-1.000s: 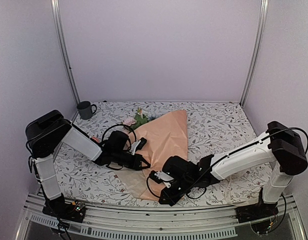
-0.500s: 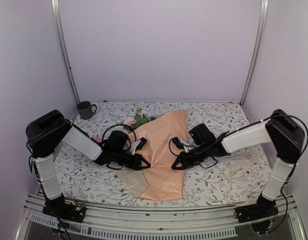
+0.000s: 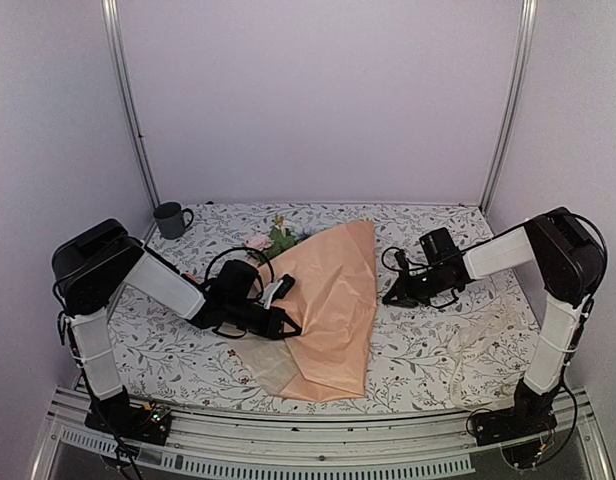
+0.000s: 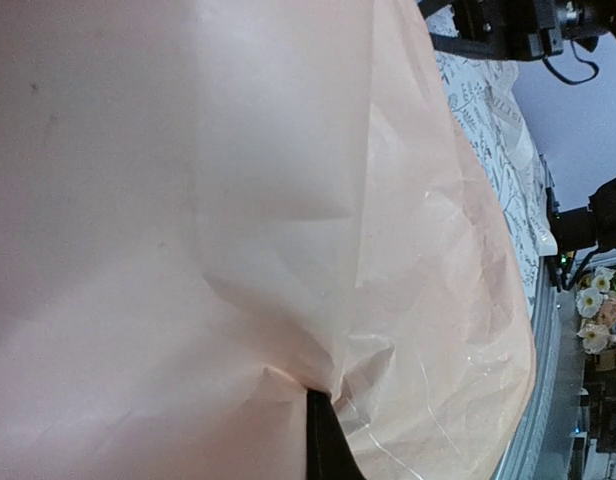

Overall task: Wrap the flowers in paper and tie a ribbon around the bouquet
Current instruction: Press the fold line on the 2/3-folded wrapping paper.

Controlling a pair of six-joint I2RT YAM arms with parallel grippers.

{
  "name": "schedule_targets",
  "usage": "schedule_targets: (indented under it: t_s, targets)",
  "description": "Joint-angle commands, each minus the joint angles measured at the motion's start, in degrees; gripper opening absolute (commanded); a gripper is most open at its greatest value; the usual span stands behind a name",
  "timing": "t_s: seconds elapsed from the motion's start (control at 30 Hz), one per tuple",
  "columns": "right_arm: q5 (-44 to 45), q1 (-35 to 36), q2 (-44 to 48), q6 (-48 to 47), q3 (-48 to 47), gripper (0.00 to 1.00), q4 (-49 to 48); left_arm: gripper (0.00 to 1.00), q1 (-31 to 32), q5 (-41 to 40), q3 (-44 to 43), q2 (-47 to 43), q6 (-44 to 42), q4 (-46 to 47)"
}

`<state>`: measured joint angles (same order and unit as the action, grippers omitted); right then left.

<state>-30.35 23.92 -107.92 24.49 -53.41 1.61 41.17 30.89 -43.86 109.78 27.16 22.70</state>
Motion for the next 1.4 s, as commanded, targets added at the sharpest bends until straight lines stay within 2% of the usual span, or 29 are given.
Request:
schedule_targets:
  t_s: [0.0,0.1,0.2,0.3,0.37,0.47,0.57,0.67,0.77,0.87,0.93,1.1,1.23,1.37]
  targets:
    - [5.72,2.67,3.25,-3.56,-3.22,0.04,5.26,0.00,-0.79,-1.32,0.55,1.36,-1.07,-3.69]
    - [7.80,8.60,8.58,-5.93,-1.08,0.05,6.36,0.00,-0.74,-1.32,0.87,1.31,-1.05,-3.53]
    - [6.05,16.20,13.22,-4.86,3.60,0.05,1.62,0.00,-0.74,-1.36,0.96,1.37,-1.01,-3.46]
    - [0.19,19.83,12.80,-0.51,8.15,0.05,-3.39,0.00,-0.66,-1.44,0.97,1.41,-0.97,-3.45]
    - [0.72,21.32,11.33,2.68,10.78,0.05,-4.84,0.00,-0.65,-1.45,1.02,1.43,-0.94,-3.45]
    - [2.00,21.73,9.74,5.63,14.61,0.03,-5.39,0.00,-0.69,-1.36,0.97,1.60,-0.95,-3.53]
    - [7.01,21.74,10.61,6.85,16.36,0.00,-0.98,0.00,-0.65,-1.45,0.94,1.68,-1.05,-3.73]
    - [14.22,20.50,14.93,7.03,17.59,0.00,5.51,0.00,-0.65,-1.77,1.05,1.50,-1.27,-3.96]
    - [15.09,17.69,20.29,7.32,19.92,0.00,9.39,0.00,-0.65,-1.81,0.95,1.42,-1.40,-4.15]
    - [17.03,18.53,23.14,6.61,19.07,0.01,13.76,0.00,-0.65,-1.62,0.90,1.44,-1.50,-4.12]
    - [19.06,23.09,23.77,5.86,16.47,0.01,15.51,0.00,-0.65,-1.63,0.88,1.56,-1.47,-4.02]
    - [13.42,33.20,22.66,3.17,9.81,0.01,8.75,0.00,-0.65,-1.51,0.86,1.66,-1.41,-4.08]
    - [10.04,34.67,18.80,4.04,9.03,0.01,4.13,0.00,-0.65,-1.44,0.96,1.58,-1.33,-4.20]
    - [9.40,34.87,13.80,6.05,11.40,0.00,4.20,0.00,-0.67,-1.55,0.81,1.58,-1.35,-4.33]
